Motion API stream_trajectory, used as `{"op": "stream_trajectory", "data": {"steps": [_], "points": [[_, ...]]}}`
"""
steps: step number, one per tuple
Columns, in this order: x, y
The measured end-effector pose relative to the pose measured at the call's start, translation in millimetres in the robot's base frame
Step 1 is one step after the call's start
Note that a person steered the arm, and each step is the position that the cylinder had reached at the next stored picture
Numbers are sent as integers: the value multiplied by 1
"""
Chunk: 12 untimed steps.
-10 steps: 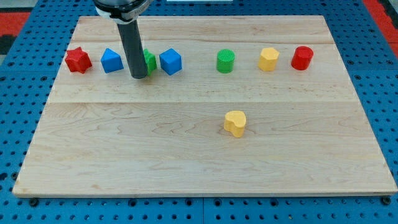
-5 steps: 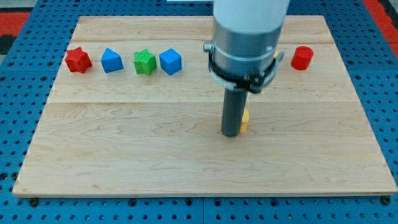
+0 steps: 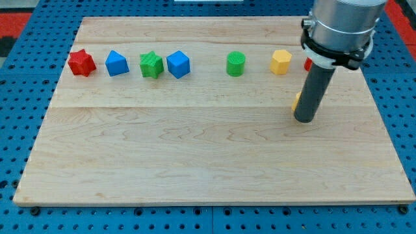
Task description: Push the yellow heart diagonally right below the green circle
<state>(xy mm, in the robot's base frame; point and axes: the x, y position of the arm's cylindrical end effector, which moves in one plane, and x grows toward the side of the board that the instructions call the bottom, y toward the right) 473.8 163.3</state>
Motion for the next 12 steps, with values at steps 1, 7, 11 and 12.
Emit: {"op": "stream_trajectory", "data": {"steps": [1, 7, 11, 12], "points": [[0, 8], [-110, -14], [-91, -26], [-86, -26]]}}
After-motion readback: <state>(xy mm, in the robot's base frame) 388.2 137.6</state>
